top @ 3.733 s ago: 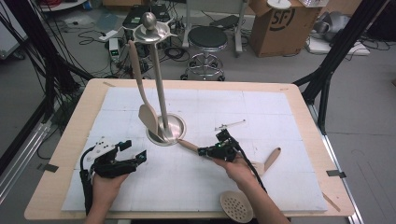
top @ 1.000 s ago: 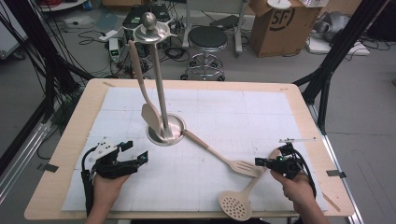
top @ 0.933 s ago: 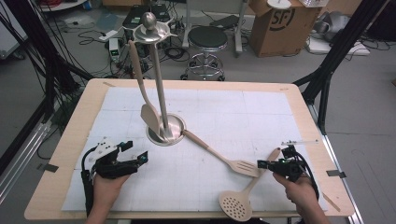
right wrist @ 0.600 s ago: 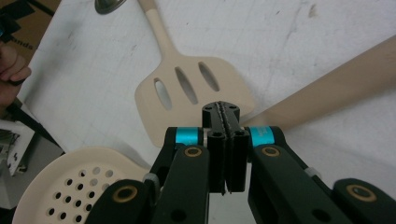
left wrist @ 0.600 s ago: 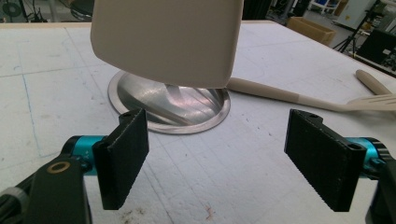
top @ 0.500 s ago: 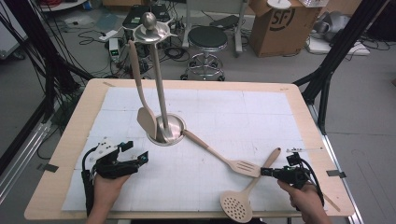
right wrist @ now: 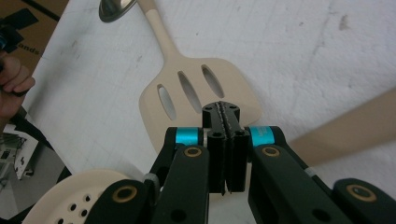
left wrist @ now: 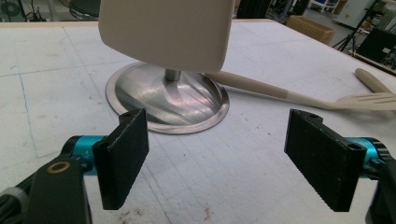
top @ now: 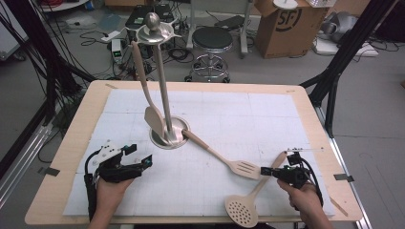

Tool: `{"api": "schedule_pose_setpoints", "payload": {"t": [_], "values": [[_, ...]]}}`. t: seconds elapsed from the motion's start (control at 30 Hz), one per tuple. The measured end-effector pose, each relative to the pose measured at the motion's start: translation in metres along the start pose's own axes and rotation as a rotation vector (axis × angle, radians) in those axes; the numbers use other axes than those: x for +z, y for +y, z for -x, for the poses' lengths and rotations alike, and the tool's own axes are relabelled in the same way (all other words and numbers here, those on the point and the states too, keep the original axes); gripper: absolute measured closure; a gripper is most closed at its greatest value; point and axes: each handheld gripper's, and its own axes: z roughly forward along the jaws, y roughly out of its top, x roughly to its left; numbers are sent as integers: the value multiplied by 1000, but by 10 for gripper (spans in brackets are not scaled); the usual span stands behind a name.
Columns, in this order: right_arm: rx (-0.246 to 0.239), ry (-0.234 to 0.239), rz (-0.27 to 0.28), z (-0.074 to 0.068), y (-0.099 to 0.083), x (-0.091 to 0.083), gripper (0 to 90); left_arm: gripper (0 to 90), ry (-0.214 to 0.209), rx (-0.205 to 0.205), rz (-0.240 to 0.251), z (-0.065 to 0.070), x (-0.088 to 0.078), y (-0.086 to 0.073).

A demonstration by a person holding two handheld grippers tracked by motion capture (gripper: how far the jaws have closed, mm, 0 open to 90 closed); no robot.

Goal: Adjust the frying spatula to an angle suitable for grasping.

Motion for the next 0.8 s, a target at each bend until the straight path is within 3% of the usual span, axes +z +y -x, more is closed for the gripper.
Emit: {"api": "schedule_pose_setpoints", "payload": {"t": [0.1,0.3,0.4,0.53,0.63,0.8], "values": [[6,32,0,-4,5,8,900,225,1,-2,1,0,-1,0],[-53,34,-36,-23,16,32,900,225,5,-5,6,-2,-2,0],[-58,40,-30,-24,18,33,900,225,4,-9,9,-3,-4,0],[-28,44,2,-20,22,27,900,225,1,-10,9,-3,-3,0],[-25,54,10,-24,35,30,900,225,-7,-5,3,-1,-1,0],[-90,66,-6,-44,60,47,900,225,-7,4,-4,0,1,0]]}}
